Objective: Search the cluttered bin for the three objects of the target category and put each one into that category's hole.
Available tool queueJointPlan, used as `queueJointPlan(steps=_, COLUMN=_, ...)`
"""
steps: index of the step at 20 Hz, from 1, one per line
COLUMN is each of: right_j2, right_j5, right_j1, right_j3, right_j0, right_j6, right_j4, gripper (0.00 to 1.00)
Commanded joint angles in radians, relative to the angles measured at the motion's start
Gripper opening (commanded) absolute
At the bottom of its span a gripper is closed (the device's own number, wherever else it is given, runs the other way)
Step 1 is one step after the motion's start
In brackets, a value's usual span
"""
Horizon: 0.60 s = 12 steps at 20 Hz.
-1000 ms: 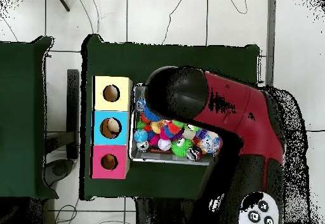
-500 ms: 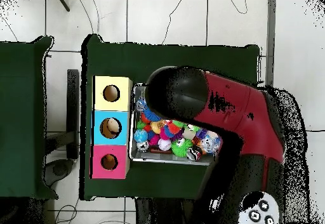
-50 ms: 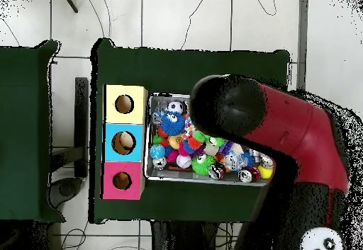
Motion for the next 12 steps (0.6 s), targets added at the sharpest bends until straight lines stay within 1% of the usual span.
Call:
queueJointPlan(steps=1, right_j2=0.075, right_j5=0.074, right_j1=-0.02, right_j3=0.117, right_j0=-0.069, right_j6=0.022, right_j4=-0.006, gripper=0.0)
queueJointPlan(steps=6, right_j2=0.085, right_j5=0.065, right_j1=-0.011, right_j3=0.112, right_j0=-0.058, right_j6=0.063, right_j4=-0.01, gripper=0.0)
queueJointPlan(steps=12, right_j2=0.07, right_j5=0.067, right_j1=0.017, right_j3=0.081, right_j0=-0.017, right_j6=0.139, right_j4=-0.016, gripper=0.0)
